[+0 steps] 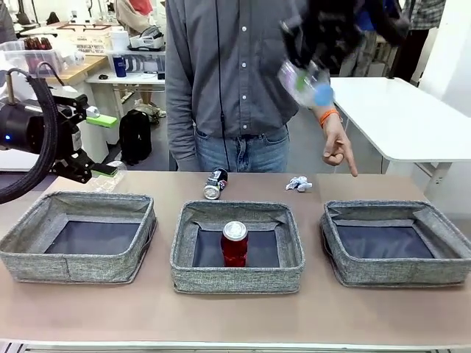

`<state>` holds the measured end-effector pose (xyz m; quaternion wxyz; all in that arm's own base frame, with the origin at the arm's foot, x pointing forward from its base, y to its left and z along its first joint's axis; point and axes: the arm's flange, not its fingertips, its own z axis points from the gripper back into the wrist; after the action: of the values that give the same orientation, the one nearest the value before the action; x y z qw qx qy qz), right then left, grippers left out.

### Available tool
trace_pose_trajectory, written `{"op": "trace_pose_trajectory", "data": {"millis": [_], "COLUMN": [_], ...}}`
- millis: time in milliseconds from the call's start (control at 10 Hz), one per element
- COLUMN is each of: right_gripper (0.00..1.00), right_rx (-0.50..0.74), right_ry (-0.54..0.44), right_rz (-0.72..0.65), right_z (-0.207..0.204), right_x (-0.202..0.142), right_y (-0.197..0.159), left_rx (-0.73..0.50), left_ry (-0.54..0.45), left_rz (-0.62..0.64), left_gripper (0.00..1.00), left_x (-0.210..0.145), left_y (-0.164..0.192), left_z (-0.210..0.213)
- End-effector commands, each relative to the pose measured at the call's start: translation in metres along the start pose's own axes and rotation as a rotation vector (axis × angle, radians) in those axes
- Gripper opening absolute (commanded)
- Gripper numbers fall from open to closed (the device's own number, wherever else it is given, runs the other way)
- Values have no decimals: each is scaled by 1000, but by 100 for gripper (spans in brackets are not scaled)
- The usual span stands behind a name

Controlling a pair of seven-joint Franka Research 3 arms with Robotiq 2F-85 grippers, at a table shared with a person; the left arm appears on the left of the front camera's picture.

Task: Sort the waste into the appropriate baskets.
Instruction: Place the picked waste into the Fabric basket indicated by the person.

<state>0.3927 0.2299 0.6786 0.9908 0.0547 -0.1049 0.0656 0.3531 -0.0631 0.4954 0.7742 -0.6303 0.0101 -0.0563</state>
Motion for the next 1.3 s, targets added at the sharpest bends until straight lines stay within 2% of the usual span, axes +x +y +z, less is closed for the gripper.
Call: {"op": "trace_pose_trajectory", "data": {"millis": [0, 100, 300, 500, 800, 1200], "right_gripper": [22, 22, 22, 22, 22, 22], "right_rx": [-29, -11, -140, -180, -190, -186], "right_ry": [-1, -36, -29, -20, 20, 14], "right_rz": [-70, -89, -221, -328, -403, -430], "right_z": [-63, -90, -148, -180, -202, -202], "right_x": [-47, -60, -78, -90, -95, -91], "right_y": [-53, -74, -108, -134, -154, -160], "left_rx": [0, 0, 0, 0, 0, 0], "left_ry": [2, 2, 2, 2, 2, 2], "left_rz": [-18, -18, -18, -18, -18, -18], "left_gripper": [100, 100, 100, 100, 100, 100], "left_x": [-2, -2, -2, -2, -2, -2], "left_y": [1, 1, 1, 1, 1, 1], "left_z": [0, 0, 0, 0, 0, 0]}}
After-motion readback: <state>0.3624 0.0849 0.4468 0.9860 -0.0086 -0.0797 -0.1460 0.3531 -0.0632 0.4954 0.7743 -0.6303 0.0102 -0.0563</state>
